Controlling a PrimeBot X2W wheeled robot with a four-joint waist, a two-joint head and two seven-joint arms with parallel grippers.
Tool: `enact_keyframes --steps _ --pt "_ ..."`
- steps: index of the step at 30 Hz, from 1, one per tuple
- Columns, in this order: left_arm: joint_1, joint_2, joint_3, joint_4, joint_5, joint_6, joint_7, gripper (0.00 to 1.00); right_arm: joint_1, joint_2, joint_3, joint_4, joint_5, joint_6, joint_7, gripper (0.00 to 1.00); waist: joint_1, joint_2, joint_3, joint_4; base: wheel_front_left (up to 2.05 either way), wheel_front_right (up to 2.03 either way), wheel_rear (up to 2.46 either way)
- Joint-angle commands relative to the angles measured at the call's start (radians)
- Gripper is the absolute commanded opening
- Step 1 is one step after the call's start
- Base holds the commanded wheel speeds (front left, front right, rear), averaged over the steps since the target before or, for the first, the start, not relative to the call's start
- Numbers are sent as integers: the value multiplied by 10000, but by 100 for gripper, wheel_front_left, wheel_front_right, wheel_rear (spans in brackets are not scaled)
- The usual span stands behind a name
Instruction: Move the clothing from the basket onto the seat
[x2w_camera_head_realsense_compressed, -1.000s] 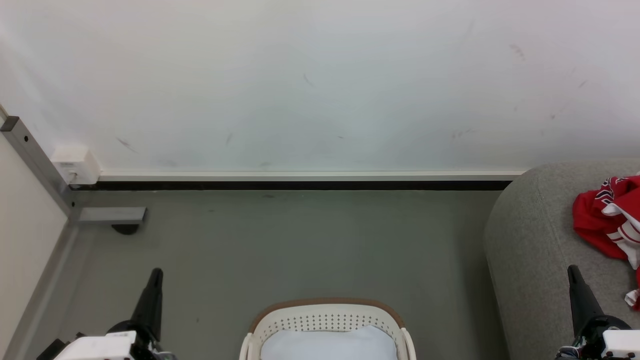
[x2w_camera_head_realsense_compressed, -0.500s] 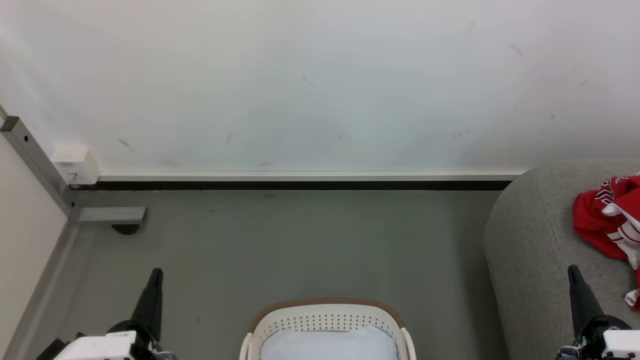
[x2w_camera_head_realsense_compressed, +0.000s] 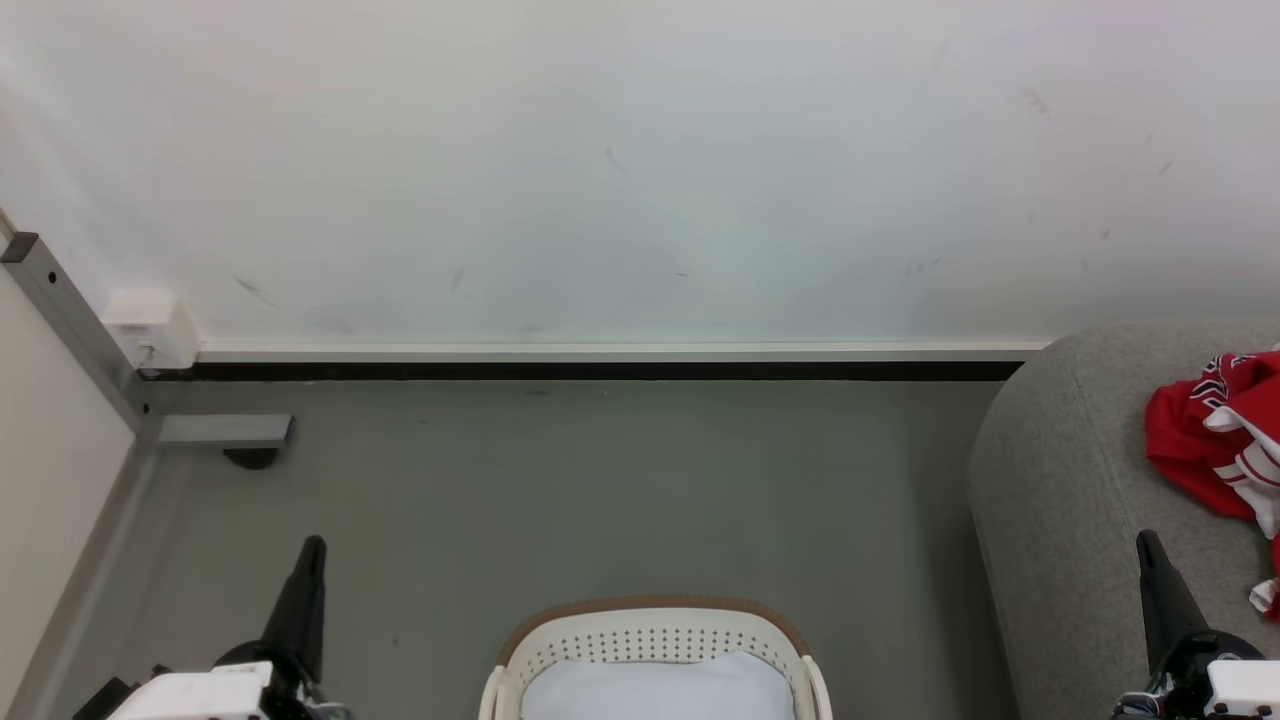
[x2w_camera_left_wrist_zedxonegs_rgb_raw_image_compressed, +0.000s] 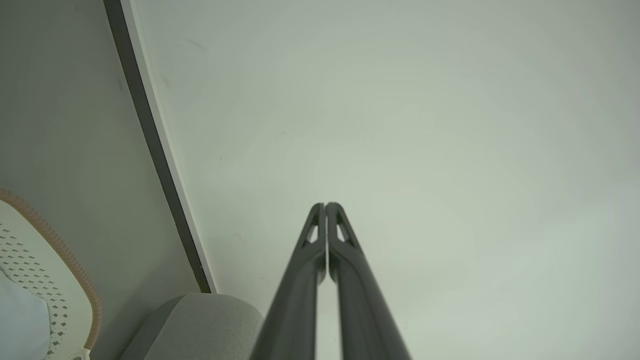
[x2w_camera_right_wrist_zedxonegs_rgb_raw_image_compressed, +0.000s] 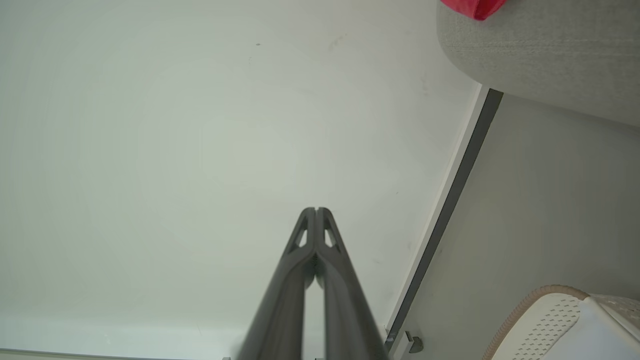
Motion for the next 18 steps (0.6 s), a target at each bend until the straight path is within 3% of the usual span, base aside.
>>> enact_keyframes --steps 1,18 --pt "-93 20 21 -25 -131 -35 41 0 -117 -33 -29 25 -32 -21 38 0 0 0 0 0 0 0 0" --pt "-93 20 19 -24 -132 -36 40 0 -123 6 -72 28 -62 -21 70 0 0 0 0 0 0 0 0"
